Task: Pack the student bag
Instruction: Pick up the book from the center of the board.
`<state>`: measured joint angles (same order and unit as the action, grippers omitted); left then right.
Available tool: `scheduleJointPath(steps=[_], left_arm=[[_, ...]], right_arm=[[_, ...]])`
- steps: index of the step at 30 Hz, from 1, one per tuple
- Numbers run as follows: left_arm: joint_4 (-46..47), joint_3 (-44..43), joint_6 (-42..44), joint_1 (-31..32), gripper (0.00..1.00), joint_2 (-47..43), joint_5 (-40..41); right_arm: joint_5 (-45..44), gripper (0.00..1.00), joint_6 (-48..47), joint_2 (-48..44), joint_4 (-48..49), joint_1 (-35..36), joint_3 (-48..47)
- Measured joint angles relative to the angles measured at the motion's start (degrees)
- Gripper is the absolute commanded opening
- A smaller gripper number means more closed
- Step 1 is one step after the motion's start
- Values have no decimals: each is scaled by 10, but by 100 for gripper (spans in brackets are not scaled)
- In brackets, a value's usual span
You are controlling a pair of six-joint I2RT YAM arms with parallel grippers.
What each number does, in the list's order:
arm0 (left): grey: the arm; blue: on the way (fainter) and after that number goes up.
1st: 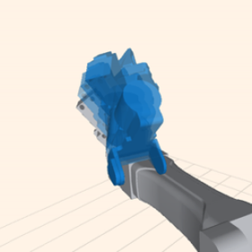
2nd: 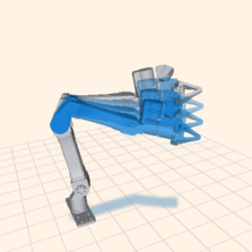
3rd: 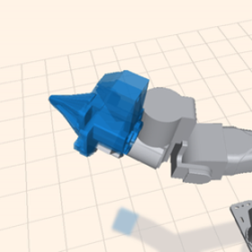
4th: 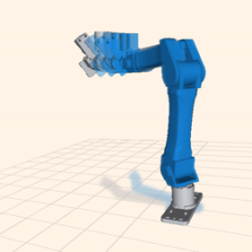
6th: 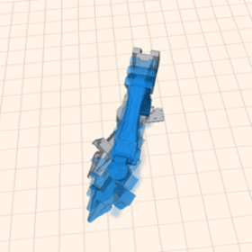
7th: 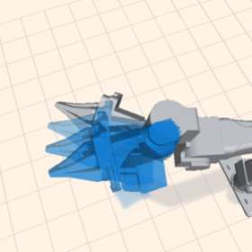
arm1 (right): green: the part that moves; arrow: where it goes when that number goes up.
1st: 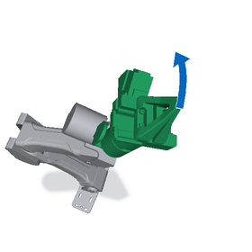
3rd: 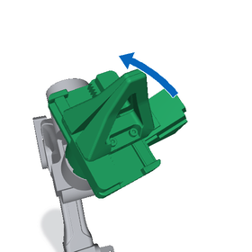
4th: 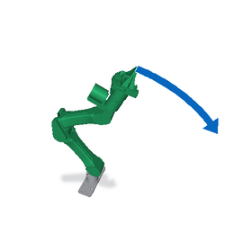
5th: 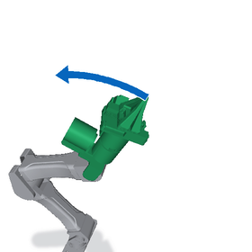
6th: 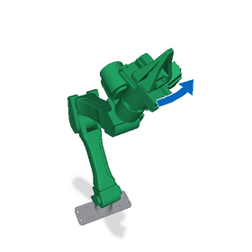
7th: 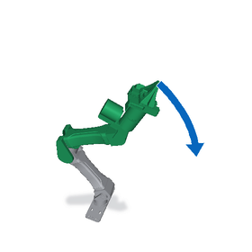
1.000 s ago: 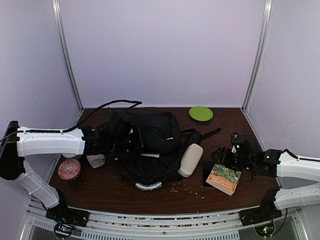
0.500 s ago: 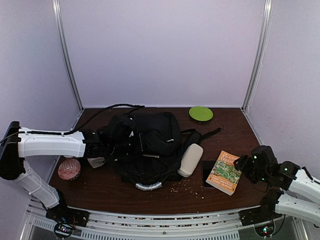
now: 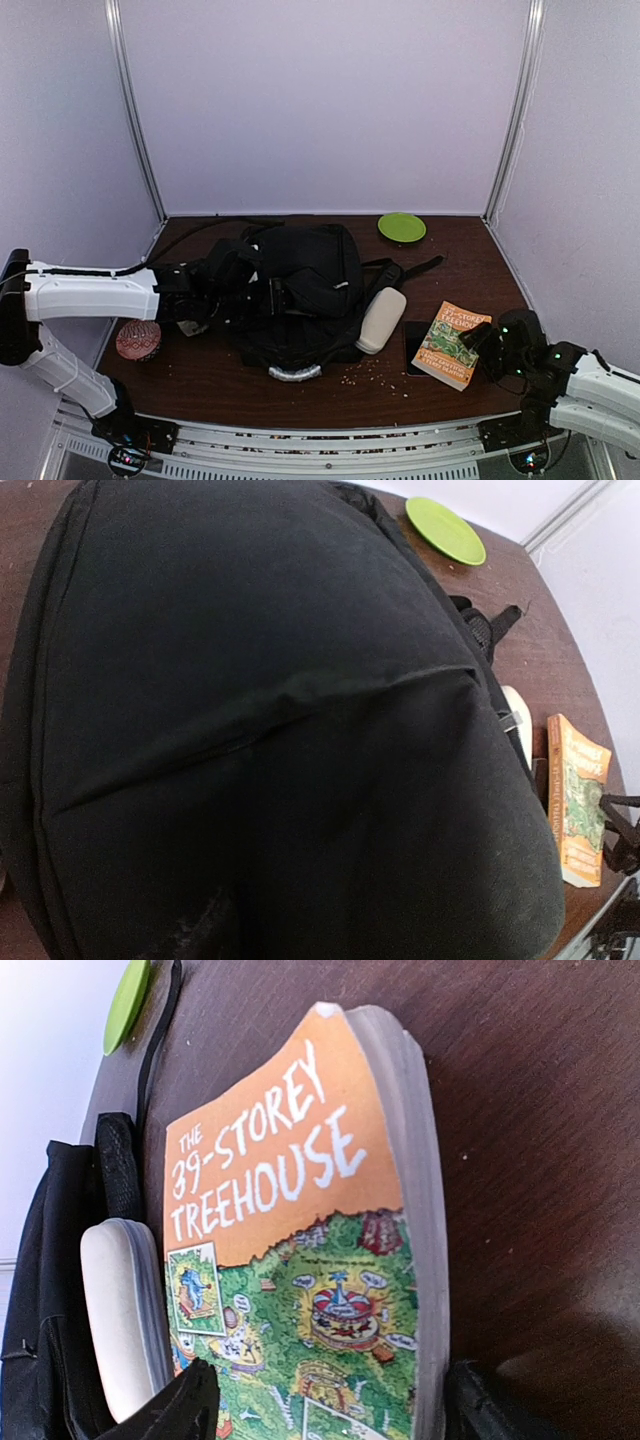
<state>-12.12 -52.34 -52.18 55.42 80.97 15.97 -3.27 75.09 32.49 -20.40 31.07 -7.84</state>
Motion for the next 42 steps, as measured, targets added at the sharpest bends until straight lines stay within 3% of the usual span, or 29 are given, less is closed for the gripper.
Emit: scheduleJointPath(steps=[6, 15, 26, 34, 42], left_arm=[[-43, 10, 11, 15, 82, -49, 25], [-136, -30, 59, 66, 82, -82, 87], [-115, -103, 113, 71, 78, -32, 73], [-59, -148, 133, 83, 77, 40, -2], [-43, -175, 140, 85, 78, 52, -15]], right_arm=[[21, 50, 6, 30, 85, -3, 26], [29, 0, -22, -5, 37, -3, 25], [35, 0, -74, -69, -53, -3, -11], [83, 0, -140, -154, -51, -2, -18], [103, 0, -202, -218, -33, -2, -85]])
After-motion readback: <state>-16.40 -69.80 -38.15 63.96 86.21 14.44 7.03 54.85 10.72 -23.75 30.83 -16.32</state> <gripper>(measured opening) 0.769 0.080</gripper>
